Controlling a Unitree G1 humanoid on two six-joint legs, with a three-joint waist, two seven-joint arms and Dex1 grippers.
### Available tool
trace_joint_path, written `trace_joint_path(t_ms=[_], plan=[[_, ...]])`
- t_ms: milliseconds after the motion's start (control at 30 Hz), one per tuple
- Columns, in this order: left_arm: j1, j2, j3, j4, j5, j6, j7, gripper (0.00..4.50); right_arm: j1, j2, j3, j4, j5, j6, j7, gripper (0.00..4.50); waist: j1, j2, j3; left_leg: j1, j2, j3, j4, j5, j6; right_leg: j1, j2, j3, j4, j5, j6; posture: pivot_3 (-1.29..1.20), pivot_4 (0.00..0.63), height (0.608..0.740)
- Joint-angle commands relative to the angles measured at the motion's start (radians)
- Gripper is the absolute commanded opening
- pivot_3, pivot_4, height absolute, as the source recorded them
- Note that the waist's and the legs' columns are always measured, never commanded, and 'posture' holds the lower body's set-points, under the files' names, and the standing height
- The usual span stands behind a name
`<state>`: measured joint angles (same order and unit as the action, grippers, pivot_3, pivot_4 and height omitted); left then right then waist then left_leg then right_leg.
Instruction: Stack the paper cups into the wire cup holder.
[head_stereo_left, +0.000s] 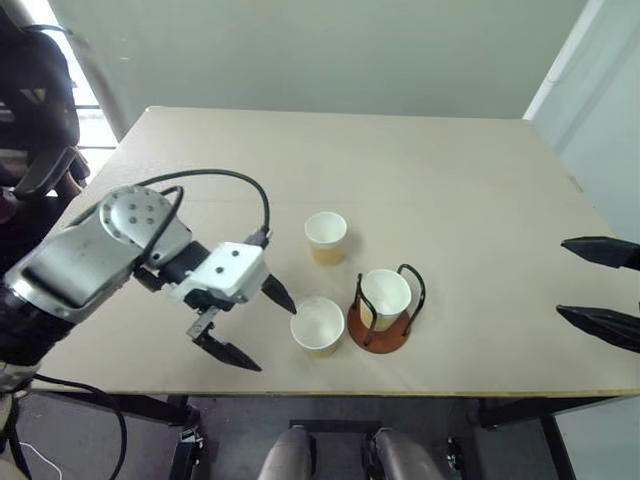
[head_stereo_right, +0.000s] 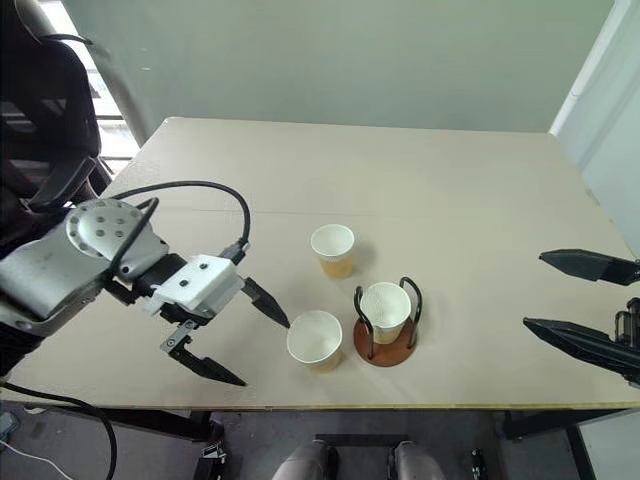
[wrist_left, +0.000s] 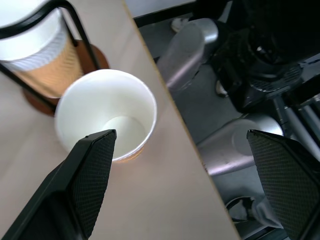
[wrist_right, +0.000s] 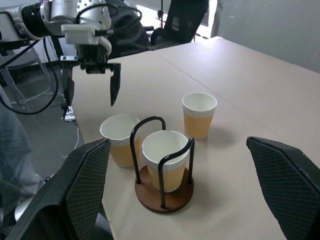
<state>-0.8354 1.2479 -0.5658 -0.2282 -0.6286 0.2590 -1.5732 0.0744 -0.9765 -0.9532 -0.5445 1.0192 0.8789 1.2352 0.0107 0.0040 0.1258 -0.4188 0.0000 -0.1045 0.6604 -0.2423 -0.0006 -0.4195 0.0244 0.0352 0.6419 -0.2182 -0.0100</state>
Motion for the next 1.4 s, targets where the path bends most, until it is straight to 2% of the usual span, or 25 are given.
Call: trace_joint_path(t_ms=[33,267,533,633,1000,1300,1400], plan=[[-0.011,-0.028,-0.013,0.01,0.041,-0.029,-0.041,4.5,0.002,-0.021,-0.009,-0.001,0.024,-0.024,-0.022,4.47,0.002,0.0,0.0,0.0,0.0,0.0,0.001,-0.001,0.001,0.0,0.0,0.0,0.0,0.0,0.0,0.0,0.15,0.74],[0.008,-0.136,-0.04,0.066,0.167,-0.025,-0.041,4.5,-0.008,-0.061,0.006,0.004,0.042,-0.02,-0.048,4.47,0.004,0.0,0.0,0.0,0.0,0.0,0.004,-0.002,0.002,0.001,0.0,0.0,0.0,0.001,0.002,0.0,0.15,0.74],[0.03,-0.184,-0.028,0.09,0.207,-0.029,-0.041,4.5,0.0,-0.075,0.001,-0.01,0.057,-0.016,-0.081,4.47,0.005,0.001,0.0,-0.001,0.0,0.0,0.004,-0.002,0.002,0.001,0.0,0.0,0.0,0.002,0.006,0.0,0.15,0.74],[0.03,-0.183,-0.035,0.095,0.201,-0.037,-0.041,3.88,0.001,-0.076,0.002,-0.016,0.063,-0.016,-0.094,4.5,0.005,0.001,0.0,0.0,0.0,0.0,0.004,-0.002,0.003,0.001,0.0,0.0,0.0,0.002,0.006,0.0,0.15,0.74],[0.025,-0.208,-0.03,0.122,0.202,-0.042,-0.041,0.02,-0.002,-0.084,0.028,-0.008,0.05,-0.029,-0.108,4.5,0.006,0.001,0.0,0.0,-0.001,0.0,0.004,-0.002,0.003,0.001,0.0,0.0,0.0,0.002,0.007,0.0,0.15,0.74],[0.034,-0.217,0.0,0.124,0.211,-0.04,-0.041,0.02,-0.018,-0.105,0.054,0.016,0.03,-0.051,-0.108,4.5,0.006,0.001,-0.001,0.0,-0.001,0.0,0.005,-0.002,0.003,0.002,0.0,0.0,0.0,0.003,0.008,0.0,0.15,0.74],[-0.022,-0.185,0.054,0.141,0.146,-0.039,-0.041,0.02,-0.028,-0.118,0.059,0.031,0.022,-0.063,-0.1,4.5,0.006,0.001,-0.001,0.0,-0.001,0.0,0.005,-0.002,0.003,0.002,0.0,0.0,0.0,0.003,0.008,0.0,0.15,0.74]])
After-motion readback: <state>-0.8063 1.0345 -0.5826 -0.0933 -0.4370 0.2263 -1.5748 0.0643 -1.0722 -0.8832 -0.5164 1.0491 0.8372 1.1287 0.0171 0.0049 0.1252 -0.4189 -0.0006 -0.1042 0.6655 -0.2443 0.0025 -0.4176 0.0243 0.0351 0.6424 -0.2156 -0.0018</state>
